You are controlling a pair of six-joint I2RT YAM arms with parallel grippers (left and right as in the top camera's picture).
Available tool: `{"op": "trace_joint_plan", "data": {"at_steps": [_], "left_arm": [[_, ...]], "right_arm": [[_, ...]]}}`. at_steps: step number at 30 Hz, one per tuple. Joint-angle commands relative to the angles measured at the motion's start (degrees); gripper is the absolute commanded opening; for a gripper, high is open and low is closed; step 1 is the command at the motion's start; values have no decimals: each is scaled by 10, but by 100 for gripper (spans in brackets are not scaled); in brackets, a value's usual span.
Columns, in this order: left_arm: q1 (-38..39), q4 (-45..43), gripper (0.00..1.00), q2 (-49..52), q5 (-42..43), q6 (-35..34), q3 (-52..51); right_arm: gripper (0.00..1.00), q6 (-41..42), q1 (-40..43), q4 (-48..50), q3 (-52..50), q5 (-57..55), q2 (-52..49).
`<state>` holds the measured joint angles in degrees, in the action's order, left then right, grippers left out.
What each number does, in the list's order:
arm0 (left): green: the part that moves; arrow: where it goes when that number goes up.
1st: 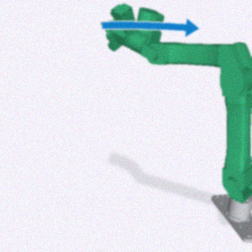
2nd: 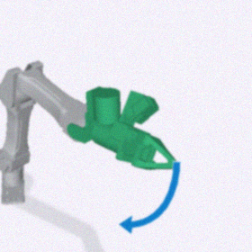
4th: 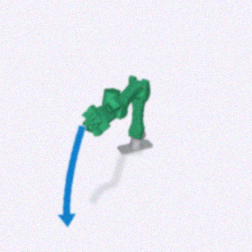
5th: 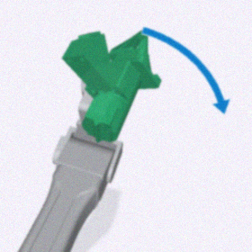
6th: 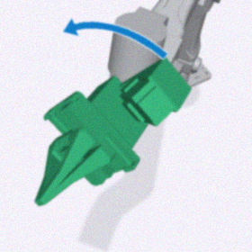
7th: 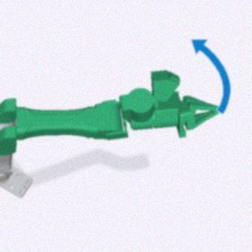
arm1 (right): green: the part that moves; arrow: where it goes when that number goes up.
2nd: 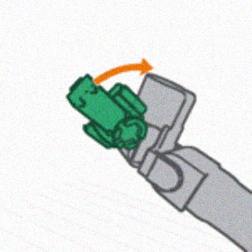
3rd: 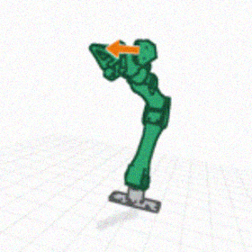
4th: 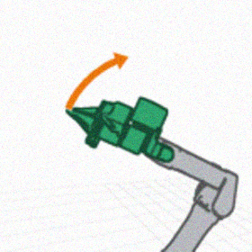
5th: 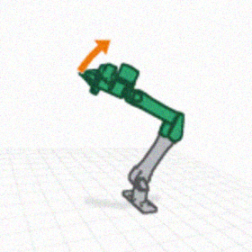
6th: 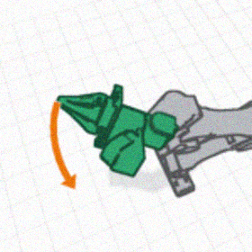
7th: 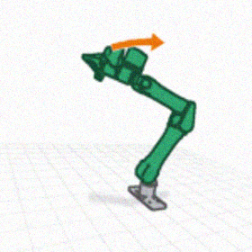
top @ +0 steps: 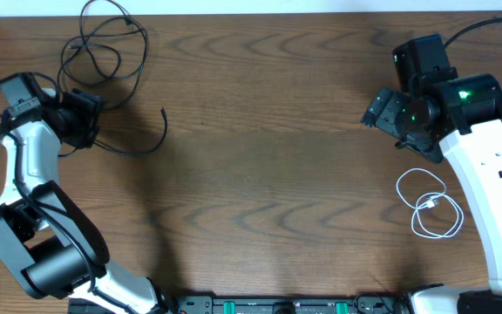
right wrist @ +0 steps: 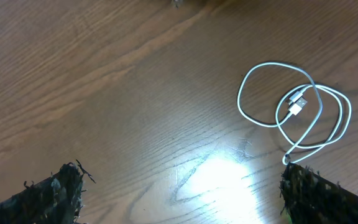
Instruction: Untangle cables
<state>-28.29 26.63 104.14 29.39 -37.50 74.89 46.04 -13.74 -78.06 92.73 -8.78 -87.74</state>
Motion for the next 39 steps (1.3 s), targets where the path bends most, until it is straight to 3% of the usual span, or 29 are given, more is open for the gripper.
{"op": "trace_joint_plan", "data": {"at_steps": [1, 6, 11, 17, 20, 23, 24, 29, 32, 39], "left_arm": [[28, 20, 68, -15, 86, 72, 4], [100, 80, 64, -21, 85, 154, 4], [179, 104, 65, -60, 71, 161, 4], [278, 198, 66, -204, -148, 160, 4], [325, 263, 66, -279, -210, 160, 3], [362, 325, 67, -329, -213, 160, 3], [370, 340, 80, -338, -213, 160, 3], [409, 422, 87, -360, -213, 160, 3], [423, 459, 96, -357, -210, 160, 3], [429, 471, 98, -356, -159, 159, 3]], "right_arm": [[99, 2, -2, 0, 2, -7, -1], [99, 2, -2, 0, 2, -7, -1], [99, 2, -2, 0, 2, -7, -1], [99, 2, -2, 0, 2, -7, -1], [99, 2, -2, 0, 2, -7, -1], [99, 2, -2, 0, 2, -7, -1], [99, 2, -2, 0, 2, -7, -1], [99, 3, -2, 1, 2, -6, -1], [99, 17, -2, 18, 2, 68, -1], [99, -19, 2, -14, 2, 68, 0]]}}
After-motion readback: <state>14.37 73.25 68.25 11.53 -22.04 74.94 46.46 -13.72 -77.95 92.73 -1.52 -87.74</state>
